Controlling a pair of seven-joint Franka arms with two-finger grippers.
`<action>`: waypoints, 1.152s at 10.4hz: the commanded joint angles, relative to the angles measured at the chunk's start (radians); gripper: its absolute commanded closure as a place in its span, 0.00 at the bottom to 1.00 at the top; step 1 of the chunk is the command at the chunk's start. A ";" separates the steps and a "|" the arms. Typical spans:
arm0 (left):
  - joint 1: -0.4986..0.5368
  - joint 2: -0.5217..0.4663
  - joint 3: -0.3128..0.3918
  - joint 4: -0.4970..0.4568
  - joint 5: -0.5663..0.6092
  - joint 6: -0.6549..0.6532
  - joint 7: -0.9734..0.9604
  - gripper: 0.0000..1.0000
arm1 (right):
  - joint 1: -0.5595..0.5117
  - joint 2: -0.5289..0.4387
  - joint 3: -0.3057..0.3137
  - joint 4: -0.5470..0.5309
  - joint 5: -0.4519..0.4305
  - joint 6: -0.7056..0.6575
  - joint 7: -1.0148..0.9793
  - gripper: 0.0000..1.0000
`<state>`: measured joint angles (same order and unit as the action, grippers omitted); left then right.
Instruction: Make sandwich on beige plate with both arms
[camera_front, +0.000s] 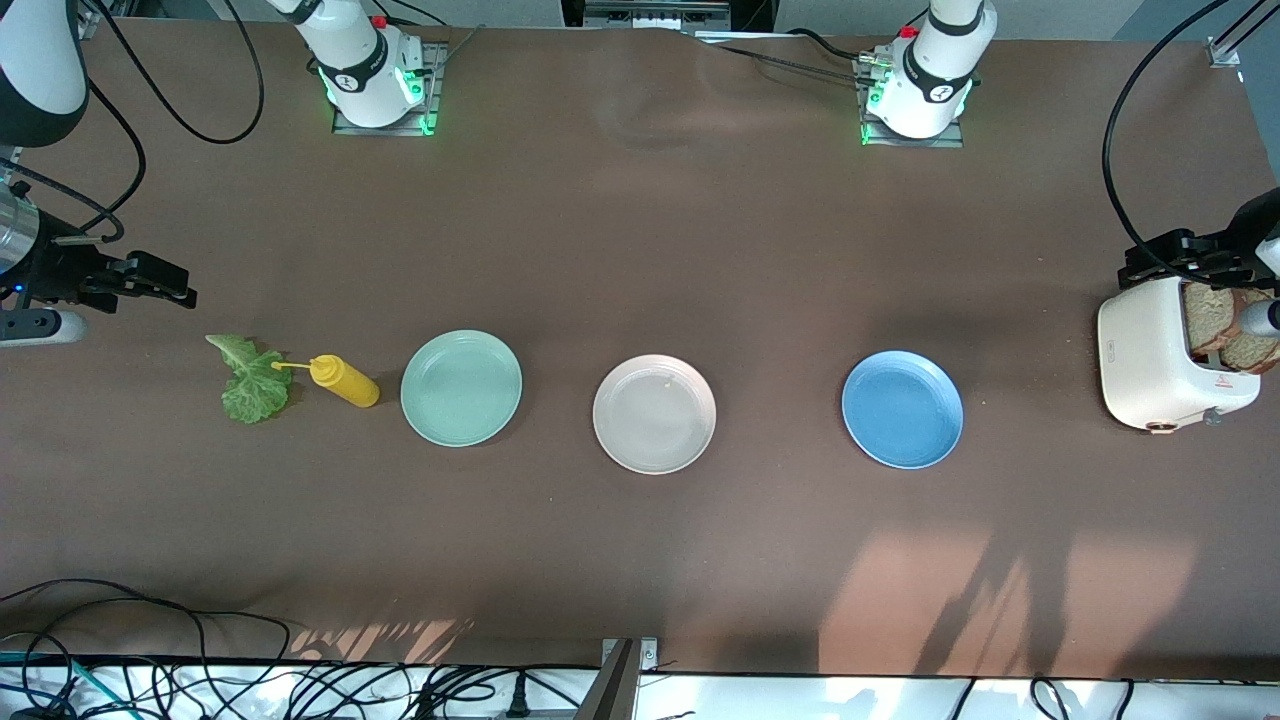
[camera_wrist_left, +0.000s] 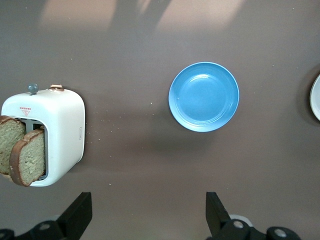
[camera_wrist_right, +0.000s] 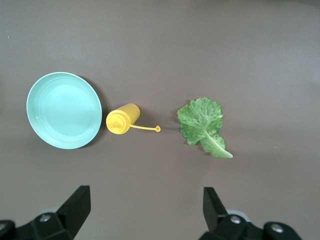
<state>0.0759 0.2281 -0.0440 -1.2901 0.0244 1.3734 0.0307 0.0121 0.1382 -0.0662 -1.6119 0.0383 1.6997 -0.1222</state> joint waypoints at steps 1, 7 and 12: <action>0.002 -0.010 0.000 -0.009 -0.012 -0.007 0.020 0.00 | -0.008 0.009 0.002 0.020 0.012 -0.015 -0.001 0.00; -0.015 -0.003 -0.007 -0.008 0.051 -0.007 0.015 0.00 | -0.009 0.008 0.002 0.020 0.012 -0.015 -0.005 0.00; -0.011 -0.003 -0.010 -0.003 0.048 -0.007 0.023 0.00 | -0.009 0.009 0.002 0.018 0.012 -0.017 -0.004 0.00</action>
<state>0.0672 0.2330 -0.0512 -1.2901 0.0418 1.3722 0.0307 0.0111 0.1390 -0.0664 -1.6120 0.0383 1.6997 -0.1222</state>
